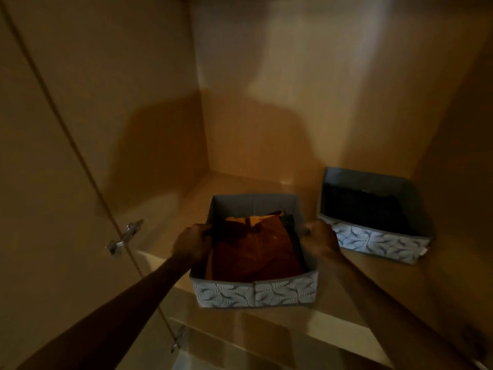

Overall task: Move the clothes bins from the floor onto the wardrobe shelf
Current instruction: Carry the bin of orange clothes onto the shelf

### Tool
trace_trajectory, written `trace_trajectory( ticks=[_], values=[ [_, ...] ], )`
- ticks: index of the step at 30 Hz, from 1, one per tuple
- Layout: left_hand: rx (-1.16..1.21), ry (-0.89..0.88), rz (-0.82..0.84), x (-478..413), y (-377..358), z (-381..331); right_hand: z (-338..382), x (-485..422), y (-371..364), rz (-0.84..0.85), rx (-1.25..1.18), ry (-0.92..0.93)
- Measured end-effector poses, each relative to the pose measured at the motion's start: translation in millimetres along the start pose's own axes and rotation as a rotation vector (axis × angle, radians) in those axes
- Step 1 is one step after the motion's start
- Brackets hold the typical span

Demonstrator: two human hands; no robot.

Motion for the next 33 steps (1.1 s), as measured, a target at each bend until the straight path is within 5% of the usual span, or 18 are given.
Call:
trace_trajectory(
  ticks=[4,7,10,13,19,25,33],
  values=[
    [0.140,-0.094,0.046,-56.8,-14.2,-17.8,16.3,-24.2,-4.1,-0.062,-0.164,-0.067],
    [0.432,-0.142,0.402,-64.6,-26.3,-40.8,40.1,-32.4,-13.4,0.159,-0.185,0.051],
    [0.206,-0.320,0.580,-71.6,-40.3,-32.9,38.1,-28.9,-22.2,0.377,-0.035,0.114],
    [0.064,-0.399,0.456,-91.7,-48.4,-20.2,30.8,-28.0,-27.2,0.405,0.102,0.203],
    [-0.126,-0.436,-0.145,-108.6,-44.1,-27.8,25.1,-28.6,-28.4,-0.076,0.264,0.215],
    [-0.180,-0.558,-0.035,-77.7,-79.5,-9.6,29.8,-6.6,-43.9,-0.192,0.362,0.356],
    [-0.306,-0.639,-0.031,-68.8,-80.8,-1.9,19.8,-26.0,-55.3,-0.171,0.523,0.321]
  ],
)
Point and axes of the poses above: each hand's wrist, its own x-axis away from the middle knuckle, its own y-axis out of the back of the hand, z = x × y, the point moved 6 cm from there along -x, towards the middle knuckle, and after that the axes turned 14 degrees about -z, right-handed, at the moved point
